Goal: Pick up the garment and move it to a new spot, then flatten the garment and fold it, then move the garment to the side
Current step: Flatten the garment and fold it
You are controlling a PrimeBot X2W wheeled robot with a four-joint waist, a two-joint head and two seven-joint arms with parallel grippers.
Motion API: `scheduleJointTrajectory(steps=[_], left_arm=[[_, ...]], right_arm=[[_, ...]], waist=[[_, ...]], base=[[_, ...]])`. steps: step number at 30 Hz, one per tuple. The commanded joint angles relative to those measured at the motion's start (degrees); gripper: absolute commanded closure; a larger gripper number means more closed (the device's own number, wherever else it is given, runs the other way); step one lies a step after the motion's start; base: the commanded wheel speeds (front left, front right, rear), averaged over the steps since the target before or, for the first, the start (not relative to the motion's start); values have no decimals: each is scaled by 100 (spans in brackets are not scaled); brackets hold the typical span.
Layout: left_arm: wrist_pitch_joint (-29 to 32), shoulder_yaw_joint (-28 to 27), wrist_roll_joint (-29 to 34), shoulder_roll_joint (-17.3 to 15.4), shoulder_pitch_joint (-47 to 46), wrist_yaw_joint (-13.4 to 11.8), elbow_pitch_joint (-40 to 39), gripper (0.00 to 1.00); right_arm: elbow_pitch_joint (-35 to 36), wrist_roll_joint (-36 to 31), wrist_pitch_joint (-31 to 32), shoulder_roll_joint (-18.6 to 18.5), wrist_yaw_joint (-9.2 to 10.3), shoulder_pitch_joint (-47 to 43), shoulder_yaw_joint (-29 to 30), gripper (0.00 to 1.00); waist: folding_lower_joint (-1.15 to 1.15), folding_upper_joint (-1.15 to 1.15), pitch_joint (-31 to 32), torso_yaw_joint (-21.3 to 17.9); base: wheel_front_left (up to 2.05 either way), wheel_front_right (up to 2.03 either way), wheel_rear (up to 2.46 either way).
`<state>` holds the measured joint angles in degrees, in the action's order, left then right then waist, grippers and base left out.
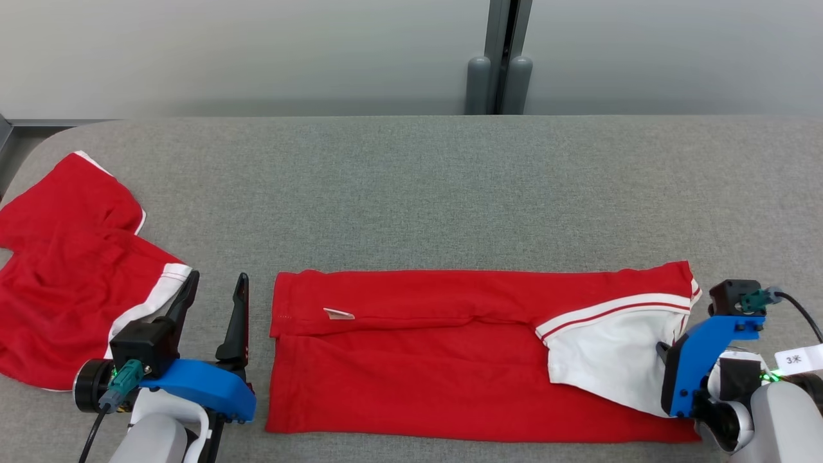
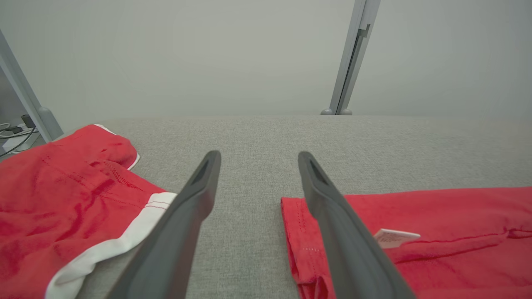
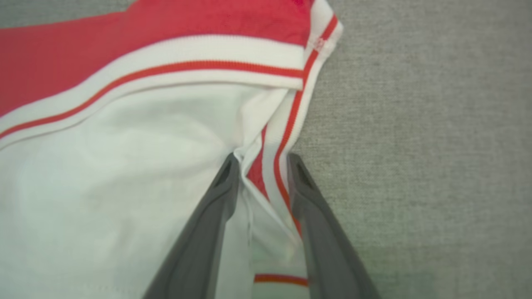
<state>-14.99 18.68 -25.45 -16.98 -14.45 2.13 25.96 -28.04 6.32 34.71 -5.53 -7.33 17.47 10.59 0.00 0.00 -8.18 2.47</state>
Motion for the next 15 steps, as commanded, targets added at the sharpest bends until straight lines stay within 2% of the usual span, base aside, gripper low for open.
scheduleJointTrajectory(steps=[1,8,15], left_arm=[[-26,-33,40,-18,0,16,10,0],[-26,-103,23,-28,157,-5,-73,0],[-26,-138,61,8,210,-8,-130,0]], right_arm=[[-110,72,13,5,-17,-81,-90,100],[354,189,-82,-653,-11,-183,94,100],[1105,58,60,-1129,-13,-488,845,100]], waist=[[0,0,27,-12],[0,0,119,-127],[0,0,138,-198]], base=[[0,0,0],[0,0,0],[0,0,0]])
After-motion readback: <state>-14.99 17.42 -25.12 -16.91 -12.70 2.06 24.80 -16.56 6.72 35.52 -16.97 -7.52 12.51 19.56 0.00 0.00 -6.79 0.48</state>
